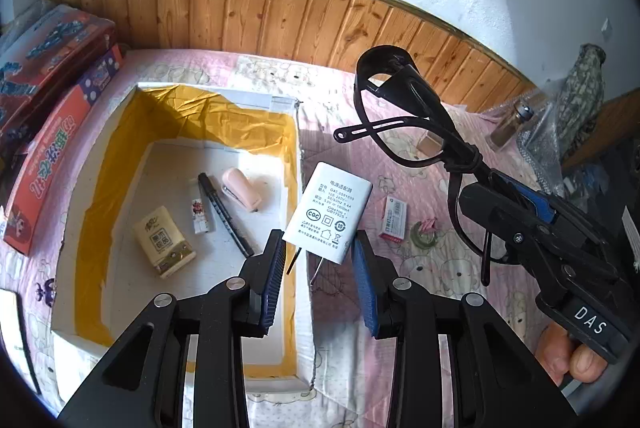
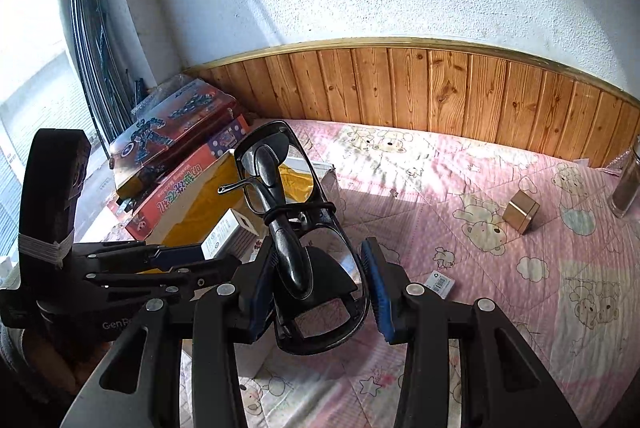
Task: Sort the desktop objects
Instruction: 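Carry the charger in the left tool while the right tool carries the glasses over the box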
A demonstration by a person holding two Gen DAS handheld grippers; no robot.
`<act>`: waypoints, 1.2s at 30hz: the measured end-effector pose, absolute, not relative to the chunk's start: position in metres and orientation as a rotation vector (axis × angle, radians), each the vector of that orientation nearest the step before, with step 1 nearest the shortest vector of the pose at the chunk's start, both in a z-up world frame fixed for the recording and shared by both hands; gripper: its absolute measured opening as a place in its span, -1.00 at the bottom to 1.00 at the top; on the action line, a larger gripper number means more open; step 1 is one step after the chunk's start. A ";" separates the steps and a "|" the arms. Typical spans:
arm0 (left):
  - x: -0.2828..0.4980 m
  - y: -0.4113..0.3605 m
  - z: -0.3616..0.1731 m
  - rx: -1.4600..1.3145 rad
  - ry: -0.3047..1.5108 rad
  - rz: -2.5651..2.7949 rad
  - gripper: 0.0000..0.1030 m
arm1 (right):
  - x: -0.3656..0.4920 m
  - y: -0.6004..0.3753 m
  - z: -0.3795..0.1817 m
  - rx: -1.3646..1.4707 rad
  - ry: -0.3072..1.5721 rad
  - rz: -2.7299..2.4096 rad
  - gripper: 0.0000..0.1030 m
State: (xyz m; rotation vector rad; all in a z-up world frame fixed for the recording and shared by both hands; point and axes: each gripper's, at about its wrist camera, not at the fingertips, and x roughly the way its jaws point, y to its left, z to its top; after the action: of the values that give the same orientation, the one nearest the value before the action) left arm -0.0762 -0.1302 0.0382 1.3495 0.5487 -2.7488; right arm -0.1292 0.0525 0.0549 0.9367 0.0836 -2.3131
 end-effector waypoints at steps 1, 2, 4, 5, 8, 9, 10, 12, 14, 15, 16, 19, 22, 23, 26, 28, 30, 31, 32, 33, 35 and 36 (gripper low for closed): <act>-0.073 -0.134 0.039 1.344 0.563 -2.745 -0.33 | -0.128 0.049 0.055 0.933 0.088 -2.310 -0.15; -0.070 -0.139 0.039 1.339 0.576 -2.738 -0.33 | -0.126 0.046 0.055 0.927 0.092 -2.307 -0.15; -0.063 -0.148 0.039 1.327 0.596 -2.724 -0.33 | -0.123 0.040 0.055 0.917 0.105 -2.304 -0.15; -0.061 -0.152 0.038 1.324 0.601 -2.716 -0.33 | -0.121 0.036 0.056 0.911 0.113 -2.303 -0.15; -0.052 -0.165 0.033 1.325 0.626 -2.682 -0.33 | -0.116 0.028 0.056 0.893 0.132 -2.300 -0.15; -0.049 -0.170 0.031 1.326 0.634 -2.672 -0.33 | -0.114 0.026 0.057 0.887 0.136 -2.299 -0.15; -0.046 -0.173 0.028 1.328 0.636 -2.663 -0.33 | -0.113 0.023 0.057 0.882 0.142 -2.299 -0.15; -0.041 -0.179 0.023 1.342 0.632 -2.644 -0.33 | -0.110 0.019 0.057 0.876 0.150 -2.296 -0.15; -0.038 -0.184 0.018 1.357 0.627 -2.629 -0.33 | -0.109 0.015 0.056 0.873 0.155 -2.291 -0.15; -0.037 -0.186 0.016 1.362 0.614 -2.623 -0.33 | -0.108 0.012 0.055 0.873 0.157 -2.287 -0.15; -0.037 -0.189 0.014 1.368 0.604 -2.618 -0.33 | -0.108 0.011 0.055 0.871 0.160 -2.285 -0.15; -0.038 -0.195 0.009 1.387 0.603 -2.603 -0.33 | -0.106 0.005 0.052 0.873 0.169 -2.277 -0.15; -0.041 -0.201 0.006 1.386 0.612 -2.595 -0.33 | -0.104 -0.002 0.049 0.870 0.183 -2.272 -0.15; -0.041 -0.202 0.005 1.389 0.613 -2.592 -0.33 | -0.105 -0.004 0.048 0.870 0.187 -2.271 -0.15; -0.047 -0.204 -0.002 1.417 0.615 -2.575 -0.33 | -0.106 -0.014 0.043 0.871 0.207 -2.266 -0.15; -0.050 -0.204 -0.008 1.444 0.602 -2.561 -0.33 | -0.108 -0.020 0.037 0.880 0.220 -2.262 -0.15; -0.054 -0.204 -0.016 1.479 0.581 -2.539 -0.33 | -0.111 -0.027 0.031 0.891 0.233 -2.259 -0.15; -0.057 -0.204 -0.020 1.498 0.571 -2.527 -0.33 | -0.113 -0.030 0.028 0.896 0.236 -2.257 -0.15; -0.059 -0.203 -0.024 1.516 0.558 -2.517 -0.33 | -0.116 -0.034 0.025 0.904 0.239 -2.253 -0.15; -0.061 -0.203 -0.028 1.530 0.547 -2.509 -0.33 | -0.119 -0.037 0.022 0.913 0.239 -2.247 -0.15; -0.065 -0.203 -0.033 1.549 0.531 -2.497 -0.33 | -0.124 -0.042 0.015 0.934 0.231 -2.233 -0.15; -0.067 -0.203 -0.035 1.555 0.525 -2.492 -0.33 | -0.127 -0.045 0.012 0.945 0.227 -2.226 -0.15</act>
State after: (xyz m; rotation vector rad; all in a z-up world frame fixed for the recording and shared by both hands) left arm -0.0668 -0.2025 -0.0353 1.5553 0.5253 -2.4923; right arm -0.1265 -0.0447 0.0115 0.9446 0.2272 -2.2263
